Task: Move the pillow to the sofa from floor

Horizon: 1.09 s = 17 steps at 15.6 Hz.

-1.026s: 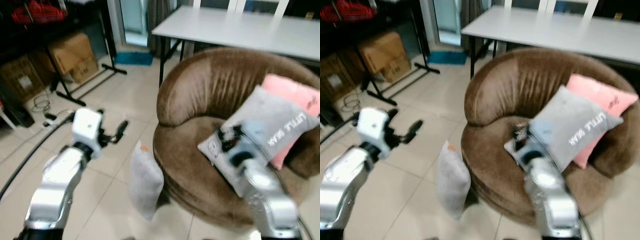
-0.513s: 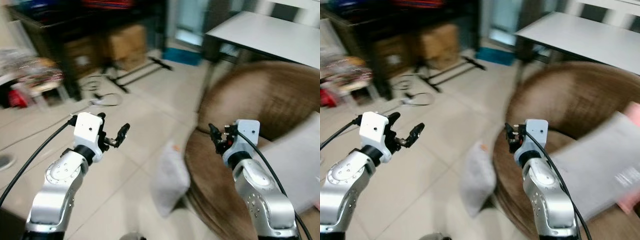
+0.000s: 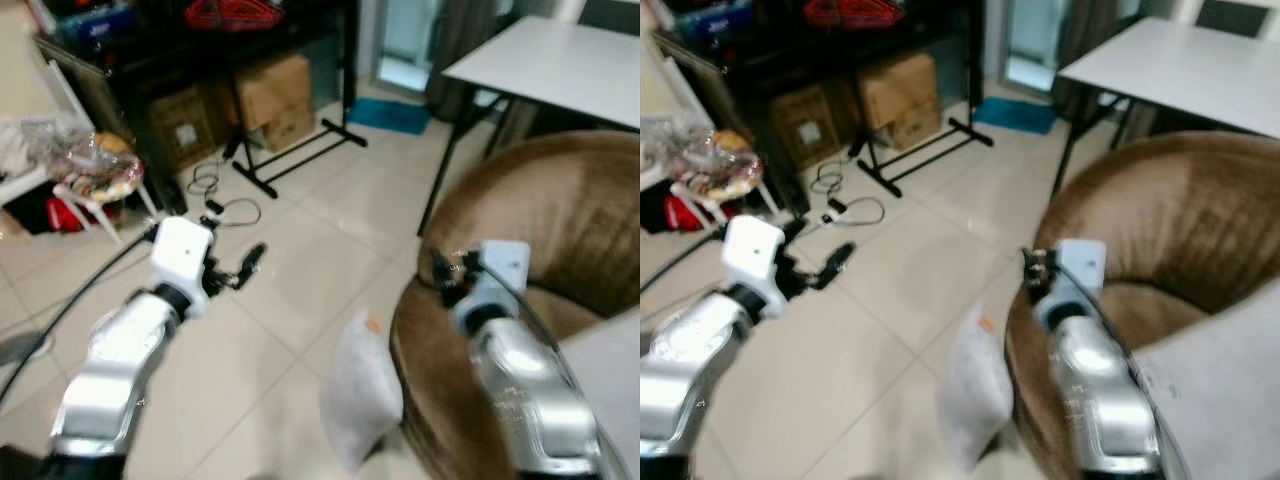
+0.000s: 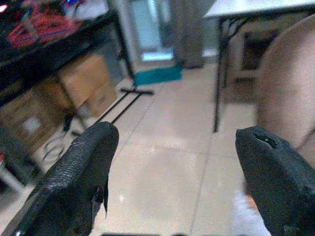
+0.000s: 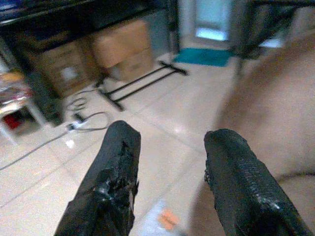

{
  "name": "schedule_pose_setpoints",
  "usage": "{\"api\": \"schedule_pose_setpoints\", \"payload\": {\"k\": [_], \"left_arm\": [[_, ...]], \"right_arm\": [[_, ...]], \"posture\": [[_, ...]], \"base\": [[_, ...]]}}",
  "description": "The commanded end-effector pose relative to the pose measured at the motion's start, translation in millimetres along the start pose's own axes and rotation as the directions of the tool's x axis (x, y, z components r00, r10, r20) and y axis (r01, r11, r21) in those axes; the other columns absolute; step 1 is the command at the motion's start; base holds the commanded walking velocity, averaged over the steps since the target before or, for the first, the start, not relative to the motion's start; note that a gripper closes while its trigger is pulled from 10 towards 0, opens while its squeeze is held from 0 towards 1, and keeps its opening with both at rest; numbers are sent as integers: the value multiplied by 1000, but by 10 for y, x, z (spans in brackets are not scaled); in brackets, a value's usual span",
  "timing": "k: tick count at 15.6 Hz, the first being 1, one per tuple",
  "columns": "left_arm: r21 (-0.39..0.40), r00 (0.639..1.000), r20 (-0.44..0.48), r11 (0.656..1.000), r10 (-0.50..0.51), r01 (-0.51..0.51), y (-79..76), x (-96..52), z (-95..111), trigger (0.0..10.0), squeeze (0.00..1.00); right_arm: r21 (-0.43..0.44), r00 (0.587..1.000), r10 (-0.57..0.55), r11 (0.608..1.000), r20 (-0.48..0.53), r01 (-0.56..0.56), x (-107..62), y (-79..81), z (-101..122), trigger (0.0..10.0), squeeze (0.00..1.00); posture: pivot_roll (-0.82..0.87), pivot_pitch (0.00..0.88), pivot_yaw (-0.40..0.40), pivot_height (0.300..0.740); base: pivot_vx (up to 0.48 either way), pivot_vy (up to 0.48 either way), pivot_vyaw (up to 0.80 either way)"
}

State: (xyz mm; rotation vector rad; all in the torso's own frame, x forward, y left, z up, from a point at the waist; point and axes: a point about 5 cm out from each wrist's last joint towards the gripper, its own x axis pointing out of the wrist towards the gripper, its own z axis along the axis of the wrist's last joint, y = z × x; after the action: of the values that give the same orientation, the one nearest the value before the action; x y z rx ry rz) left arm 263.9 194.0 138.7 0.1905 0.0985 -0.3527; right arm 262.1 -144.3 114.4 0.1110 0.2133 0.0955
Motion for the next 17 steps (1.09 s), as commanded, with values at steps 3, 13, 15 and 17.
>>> {"api": "schedule_pose_setpoints", "payload": {"k": [3,13,15,17], "left_arm": [[12,1000,13,1000,-13,13,-16,-1,17,10000,0],[31,999,39,999,15,-16,-4,-15,-30,10000,0],[32,999,34,999,5,-6,-28,-18,-48,10000,0],[34,999,33,999,2,-3,-42,-18,-56,10000,0]], "right_arm": [[-23,1000,-1,1000,30,1,-8,-82,60,10000,0],[-42,996,-65,997,65,68,-49,-203,39,10000,0],[-40,995,-66,997,69,69,-48,-205,40,10000,0],[-42,996,-61,997,71,64,-43,-199,44,10000,0]], "posture": [[-40,0,34,740],[-52,0,33,675],[-51,0,30,665],[-49,0,24,655]], "base": [[317,0,0],[63,0,0],[0,0,0],[0,0,0]]}}
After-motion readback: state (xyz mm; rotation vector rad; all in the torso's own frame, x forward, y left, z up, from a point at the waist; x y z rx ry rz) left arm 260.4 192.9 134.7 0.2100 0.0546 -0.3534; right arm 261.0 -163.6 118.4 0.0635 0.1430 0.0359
